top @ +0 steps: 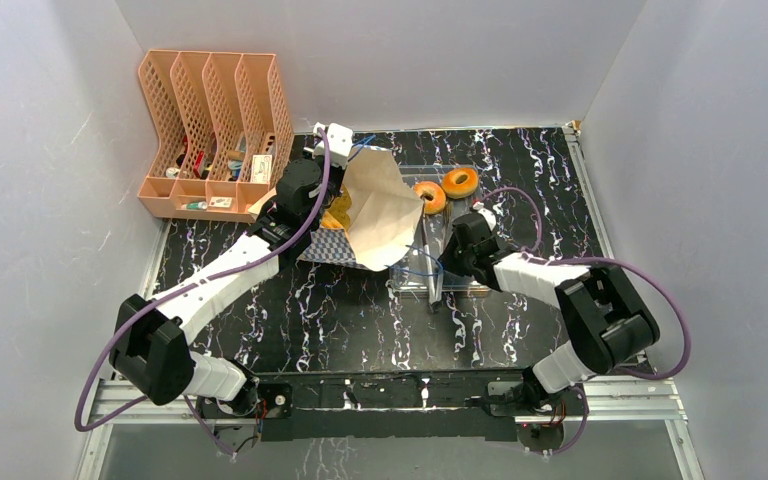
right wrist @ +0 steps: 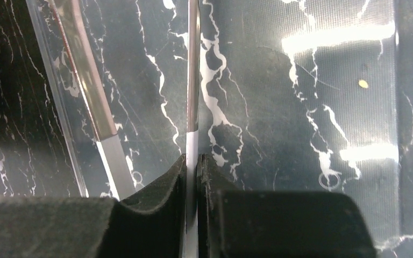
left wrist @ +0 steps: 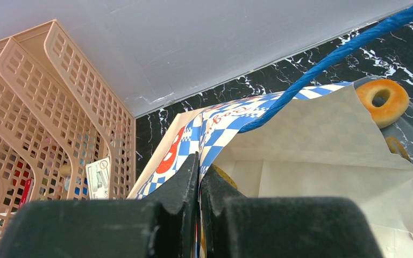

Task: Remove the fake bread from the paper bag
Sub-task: Pick up the clamp from the container.

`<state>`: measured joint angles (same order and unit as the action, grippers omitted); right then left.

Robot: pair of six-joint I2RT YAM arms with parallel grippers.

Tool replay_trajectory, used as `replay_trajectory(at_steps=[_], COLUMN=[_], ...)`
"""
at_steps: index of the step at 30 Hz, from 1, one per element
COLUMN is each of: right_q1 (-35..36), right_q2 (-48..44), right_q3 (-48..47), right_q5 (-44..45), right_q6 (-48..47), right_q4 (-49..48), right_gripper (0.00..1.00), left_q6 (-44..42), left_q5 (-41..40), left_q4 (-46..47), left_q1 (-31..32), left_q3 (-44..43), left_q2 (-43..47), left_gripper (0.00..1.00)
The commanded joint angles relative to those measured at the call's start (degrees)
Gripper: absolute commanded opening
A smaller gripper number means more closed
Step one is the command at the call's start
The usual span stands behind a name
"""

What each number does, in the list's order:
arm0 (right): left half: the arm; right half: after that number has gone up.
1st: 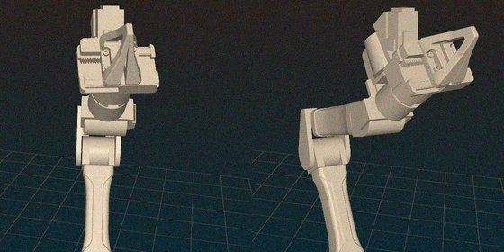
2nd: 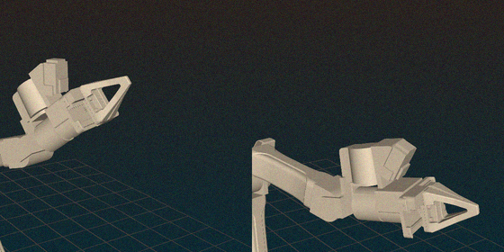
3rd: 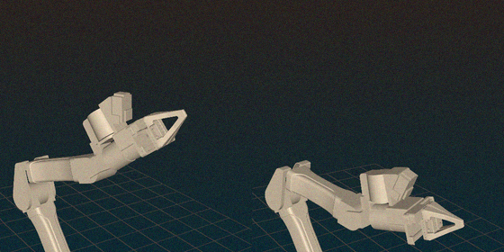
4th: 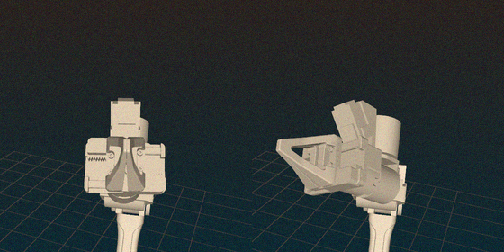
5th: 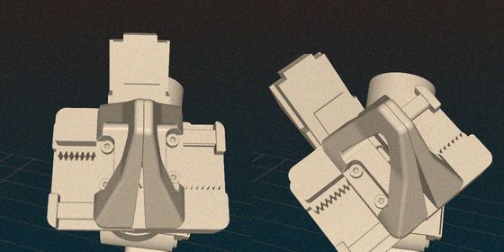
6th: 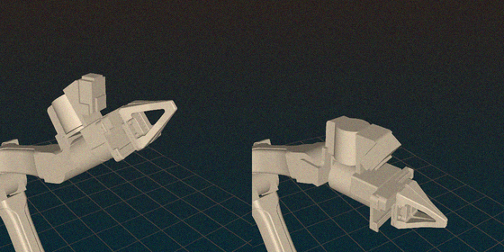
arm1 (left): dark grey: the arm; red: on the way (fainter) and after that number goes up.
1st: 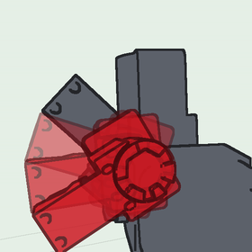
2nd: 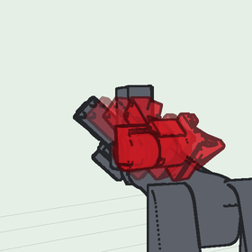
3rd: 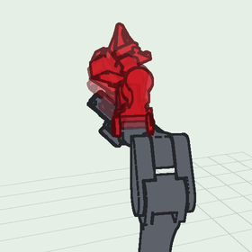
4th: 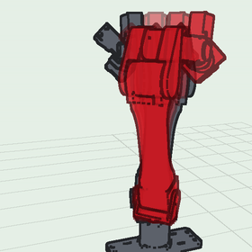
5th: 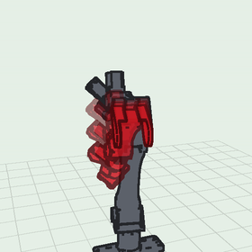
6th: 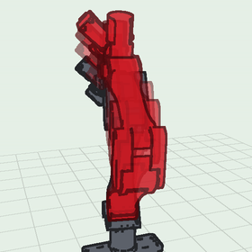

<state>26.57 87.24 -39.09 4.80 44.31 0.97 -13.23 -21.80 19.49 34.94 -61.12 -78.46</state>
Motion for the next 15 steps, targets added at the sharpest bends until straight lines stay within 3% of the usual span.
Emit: replay_trajectory(at_steps=[1, 15], right_q1=[0.14, 0.15], right_q2=[-5.49, -21.45], right_q3=[-0.05, 4.73], right_q5=[0.17, 3.80], right_q6=[0.48, -0.40], right_q4=[-0.22, 7.41], right_gripper=[0.07, 0.05], left_q6=[0.67, 0.22], left_q5=[0.27, 4.60], left_q4=[1.45, 2.17], left_q1=[-0.44, -0.47], left_q3=[-1.02, 2.39], left_q2=[-0.98, 2.21], left_gripper=[0.00, 0.00])
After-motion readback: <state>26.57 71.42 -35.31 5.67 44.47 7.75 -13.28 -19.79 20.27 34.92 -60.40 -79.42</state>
